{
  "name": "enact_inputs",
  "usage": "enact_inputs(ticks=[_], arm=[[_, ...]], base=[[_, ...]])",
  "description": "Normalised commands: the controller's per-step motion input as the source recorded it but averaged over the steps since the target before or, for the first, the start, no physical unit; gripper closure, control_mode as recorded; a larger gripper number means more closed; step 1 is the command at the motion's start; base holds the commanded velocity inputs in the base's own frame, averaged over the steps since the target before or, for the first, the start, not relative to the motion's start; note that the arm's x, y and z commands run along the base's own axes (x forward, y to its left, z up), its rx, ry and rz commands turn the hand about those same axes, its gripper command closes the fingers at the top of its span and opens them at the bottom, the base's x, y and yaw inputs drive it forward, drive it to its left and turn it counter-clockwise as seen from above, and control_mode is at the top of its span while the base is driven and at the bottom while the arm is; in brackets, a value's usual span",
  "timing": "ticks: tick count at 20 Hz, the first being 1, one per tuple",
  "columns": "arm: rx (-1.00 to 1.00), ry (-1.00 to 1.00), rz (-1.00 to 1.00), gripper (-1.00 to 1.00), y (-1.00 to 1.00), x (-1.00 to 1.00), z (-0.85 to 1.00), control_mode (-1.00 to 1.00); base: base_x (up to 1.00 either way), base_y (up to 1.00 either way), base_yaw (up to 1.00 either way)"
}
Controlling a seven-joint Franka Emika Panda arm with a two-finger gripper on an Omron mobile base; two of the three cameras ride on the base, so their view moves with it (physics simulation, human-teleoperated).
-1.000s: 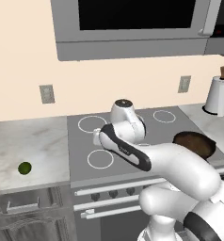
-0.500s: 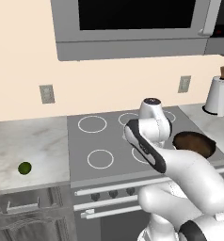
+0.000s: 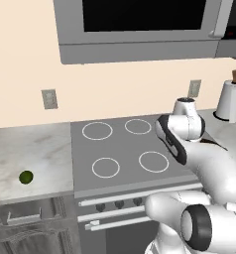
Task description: Put the corn and lime in the pan. Then turn on the front right burner and set the heat to medium.
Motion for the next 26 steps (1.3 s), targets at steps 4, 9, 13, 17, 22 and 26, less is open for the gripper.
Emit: enact_inputs(ticks=[4,9,13,17,22,26], arm=[[0.00,0.18,-0.41,1.00,-1.00,0.01,0.00,-1.00],[0.00,0.10,-0.31,1.00,-0.87,0.31,0.00,-1.00],[0.00,0.01,0.03,1.00,-0.53,0.24,0.03,-1.00],[0.00,0.00,0.20,1.00,-0.52,0.17,0.00,-1.00],[0.03,0.00,0.30,1.00,-0.46,0.00,-0.05,-1.00],[0.02,0.00,0.32,1.00,-0.31,0.00,-0.17,-1.00]], base=[[0.00,0.00,0.00],[0.00,0.00,0.00],[0.00,0.00,0.00],[0.00,0.00,0.00],[0.00,0.00,0.00],[0.00,0.00,0.00]])
